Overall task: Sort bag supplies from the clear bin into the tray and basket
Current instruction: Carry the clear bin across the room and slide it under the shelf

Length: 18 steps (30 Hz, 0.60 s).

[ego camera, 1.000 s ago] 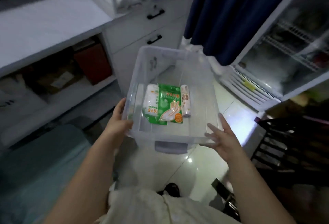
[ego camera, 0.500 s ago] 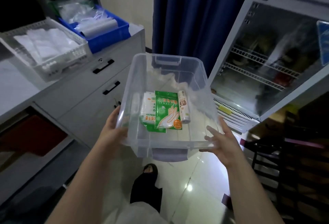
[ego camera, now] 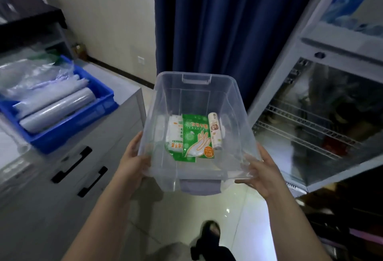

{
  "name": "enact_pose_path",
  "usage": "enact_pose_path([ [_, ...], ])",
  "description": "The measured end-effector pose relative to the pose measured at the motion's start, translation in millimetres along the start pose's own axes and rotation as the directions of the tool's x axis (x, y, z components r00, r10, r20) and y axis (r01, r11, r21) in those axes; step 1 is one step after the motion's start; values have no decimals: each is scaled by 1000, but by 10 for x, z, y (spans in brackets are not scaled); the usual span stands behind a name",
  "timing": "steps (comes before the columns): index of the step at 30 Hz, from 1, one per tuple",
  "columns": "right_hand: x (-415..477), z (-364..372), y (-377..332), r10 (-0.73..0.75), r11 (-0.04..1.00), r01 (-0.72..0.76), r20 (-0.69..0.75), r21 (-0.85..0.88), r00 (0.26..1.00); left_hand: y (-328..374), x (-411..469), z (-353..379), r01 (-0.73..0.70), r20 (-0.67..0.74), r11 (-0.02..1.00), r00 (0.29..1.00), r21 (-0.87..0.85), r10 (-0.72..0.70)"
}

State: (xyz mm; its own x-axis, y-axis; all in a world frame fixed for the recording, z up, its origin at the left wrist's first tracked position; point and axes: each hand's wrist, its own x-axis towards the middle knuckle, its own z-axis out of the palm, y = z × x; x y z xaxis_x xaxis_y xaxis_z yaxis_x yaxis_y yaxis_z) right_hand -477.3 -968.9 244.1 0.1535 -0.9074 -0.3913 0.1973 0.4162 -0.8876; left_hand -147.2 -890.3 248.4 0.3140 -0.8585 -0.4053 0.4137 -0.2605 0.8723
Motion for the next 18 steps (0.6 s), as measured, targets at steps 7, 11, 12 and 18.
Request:
enact_pose_path([
  [7, 2003, 184, -871, 3, 997, 11, 175, -76, 985, 575, 1539, 607, -112, -159, 993, 982, -31, 106],
  [11, 3168, 490, -1372, 63, 998, -61, 170, -19, 983, 931, 2408, 872, -162, -267, 985, 953, -53, 143],
  [12, 3442, 580, -1494, 78, 997, -74, 194, -28, 978, 1008, 2595, 899, -162, -294, 985, 946, -62, 138],
  [18, 4881, 1366, -1977, 132, 985, -90, 316, -145, 939, 1401, 3666, 700, -203, -437, 974, 889, -102, 139],
])
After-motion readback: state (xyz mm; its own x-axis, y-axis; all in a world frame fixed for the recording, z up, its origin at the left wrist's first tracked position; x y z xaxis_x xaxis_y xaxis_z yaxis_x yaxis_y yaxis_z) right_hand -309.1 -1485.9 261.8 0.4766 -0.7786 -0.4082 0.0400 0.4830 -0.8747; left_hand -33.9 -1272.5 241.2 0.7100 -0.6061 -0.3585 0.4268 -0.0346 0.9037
